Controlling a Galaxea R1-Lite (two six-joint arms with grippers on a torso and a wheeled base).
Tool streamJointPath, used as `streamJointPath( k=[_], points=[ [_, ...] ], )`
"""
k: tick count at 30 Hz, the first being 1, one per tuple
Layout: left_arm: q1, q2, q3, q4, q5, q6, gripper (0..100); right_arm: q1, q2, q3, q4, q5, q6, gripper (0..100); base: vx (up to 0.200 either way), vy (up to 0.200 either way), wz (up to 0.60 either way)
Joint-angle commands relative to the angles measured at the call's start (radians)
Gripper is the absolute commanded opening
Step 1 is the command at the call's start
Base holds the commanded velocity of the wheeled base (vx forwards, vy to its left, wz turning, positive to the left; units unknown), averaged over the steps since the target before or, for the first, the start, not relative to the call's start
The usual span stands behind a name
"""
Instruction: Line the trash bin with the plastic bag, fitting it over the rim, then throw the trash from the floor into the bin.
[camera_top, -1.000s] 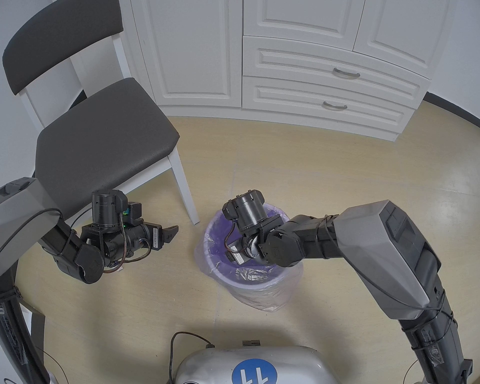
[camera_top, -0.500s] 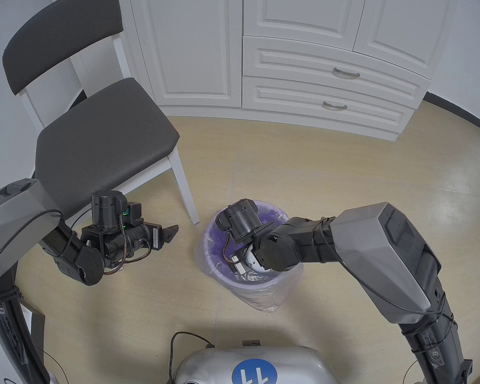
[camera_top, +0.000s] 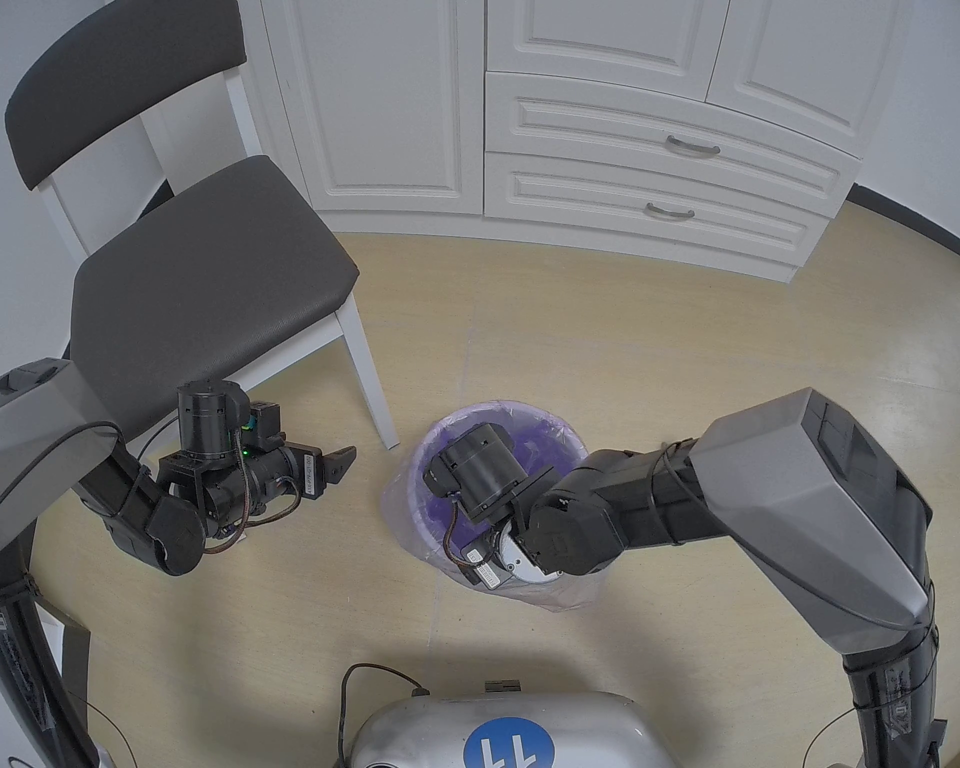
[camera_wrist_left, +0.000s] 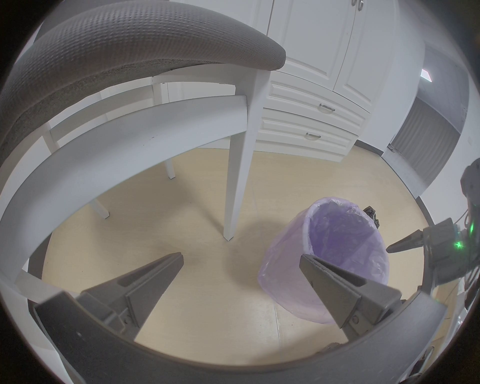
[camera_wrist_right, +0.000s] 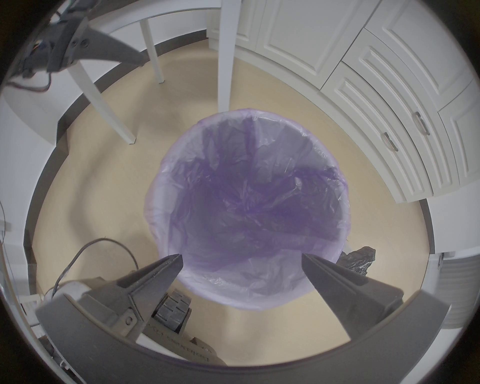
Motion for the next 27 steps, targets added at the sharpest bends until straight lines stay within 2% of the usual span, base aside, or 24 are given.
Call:
streamJointPath(
  k=[1,18,27],
  points=[
    [-0.003,-0.012,0.008,0.000,0.000,0.000,100,0.015,-0.025,0.025,0.000,0.000,-0.001,100,0.000,0.000,0.00],
    [-0.004,-0.010,0.008,-0.002,-0.002,0.000,100,0.005,0.062,0.011,-0.006,0.000,0.003,100,0.000,0.000,0.00],
    [-0.004,-0.003,0.005,-0.002,-0.002,0.000,100,-0.005,0.147,-0.079,-0.006,0.000,0.008,100,0.000,0.000,0.00]
  ],
)
